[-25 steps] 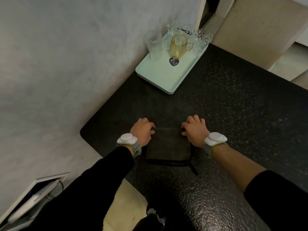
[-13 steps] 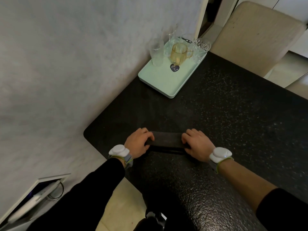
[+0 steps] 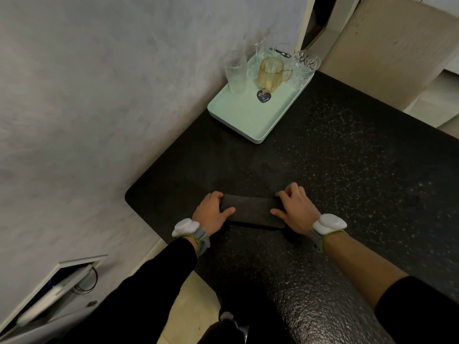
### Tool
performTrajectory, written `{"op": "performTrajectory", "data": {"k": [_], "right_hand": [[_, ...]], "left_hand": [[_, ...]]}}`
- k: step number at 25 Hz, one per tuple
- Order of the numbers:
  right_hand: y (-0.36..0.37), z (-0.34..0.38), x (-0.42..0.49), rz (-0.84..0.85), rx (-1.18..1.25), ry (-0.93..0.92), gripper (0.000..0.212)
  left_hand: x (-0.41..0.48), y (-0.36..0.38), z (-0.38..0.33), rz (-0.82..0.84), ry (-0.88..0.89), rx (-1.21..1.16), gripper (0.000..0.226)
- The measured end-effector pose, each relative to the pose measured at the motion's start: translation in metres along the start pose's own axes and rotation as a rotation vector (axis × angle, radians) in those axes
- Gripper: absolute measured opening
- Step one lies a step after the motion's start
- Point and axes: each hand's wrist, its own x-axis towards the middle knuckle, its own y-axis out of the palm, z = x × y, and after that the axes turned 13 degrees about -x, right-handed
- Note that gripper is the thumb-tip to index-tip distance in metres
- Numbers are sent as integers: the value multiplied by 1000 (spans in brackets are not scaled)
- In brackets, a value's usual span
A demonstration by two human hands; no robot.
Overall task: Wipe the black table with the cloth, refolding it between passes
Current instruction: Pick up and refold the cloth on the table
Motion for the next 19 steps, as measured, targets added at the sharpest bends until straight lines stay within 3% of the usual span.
{"op": "performTrajectory", "data": {"k": [4,8,12,19], "right_hand": [[1,3,2,-29,17,-29,45],[-15,10,3,17,89,-70,27],[-41,23,20,22,479,84,27],[-63,62,103,-230,1069,428,42]], "left_hand": [[2,1,-2,12,-38,-33,62],[4,-14,-12,39,-60,-48,42],[24,-51,-30,47,-31,-157,31],[115,-122,-50,-79,126,-228,36]]}}
